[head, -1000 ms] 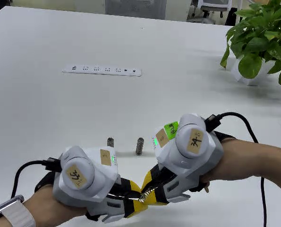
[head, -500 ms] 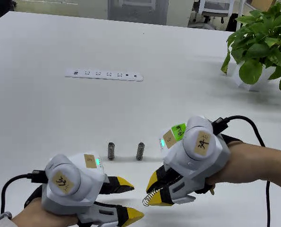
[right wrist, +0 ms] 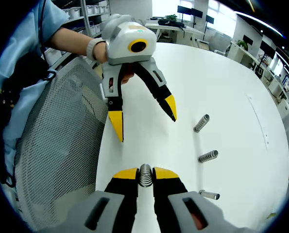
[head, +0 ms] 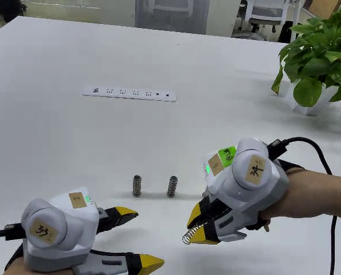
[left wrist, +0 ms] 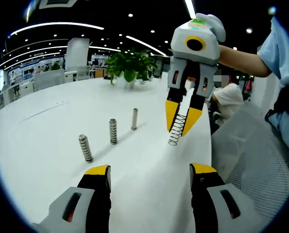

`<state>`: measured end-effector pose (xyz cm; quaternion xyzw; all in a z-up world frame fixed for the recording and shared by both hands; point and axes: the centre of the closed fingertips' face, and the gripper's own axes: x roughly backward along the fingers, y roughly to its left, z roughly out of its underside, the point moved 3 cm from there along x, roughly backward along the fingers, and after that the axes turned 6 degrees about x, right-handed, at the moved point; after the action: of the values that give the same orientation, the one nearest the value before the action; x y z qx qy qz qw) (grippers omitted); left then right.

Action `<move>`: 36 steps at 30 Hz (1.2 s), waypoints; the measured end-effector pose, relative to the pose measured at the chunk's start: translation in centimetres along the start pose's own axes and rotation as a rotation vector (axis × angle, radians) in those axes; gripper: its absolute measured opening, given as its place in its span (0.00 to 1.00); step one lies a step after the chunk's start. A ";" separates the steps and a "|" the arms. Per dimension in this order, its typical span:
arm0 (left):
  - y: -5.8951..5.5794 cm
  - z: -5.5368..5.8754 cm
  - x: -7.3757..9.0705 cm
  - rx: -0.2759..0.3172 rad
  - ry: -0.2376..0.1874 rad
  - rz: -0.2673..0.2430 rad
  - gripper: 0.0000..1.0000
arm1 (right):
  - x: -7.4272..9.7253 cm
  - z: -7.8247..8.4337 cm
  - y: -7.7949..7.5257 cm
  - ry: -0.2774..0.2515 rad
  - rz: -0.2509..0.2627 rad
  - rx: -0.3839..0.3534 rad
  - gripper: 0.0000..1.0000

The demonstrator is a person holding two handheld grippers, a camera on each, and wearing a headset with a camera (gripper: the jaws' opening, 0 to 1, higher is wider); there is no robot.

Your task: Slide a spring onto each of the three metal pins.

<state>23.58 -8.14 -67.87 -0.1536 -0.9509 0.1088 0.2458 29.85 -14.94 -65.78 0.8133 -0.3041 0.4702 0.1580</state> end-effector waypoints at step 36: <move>3.1 0.5 3.0 0.027 -0.083 -0.180 1.00 | 5.9 3.7 -9.1 0.227 0.084 0.094 0.12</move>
<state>21.60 -4.27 -67.91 -0.0597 -0.9686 0.1055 0.2172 40.39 -12.08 -62.33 0.7478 -0.2958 0.5793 0.1331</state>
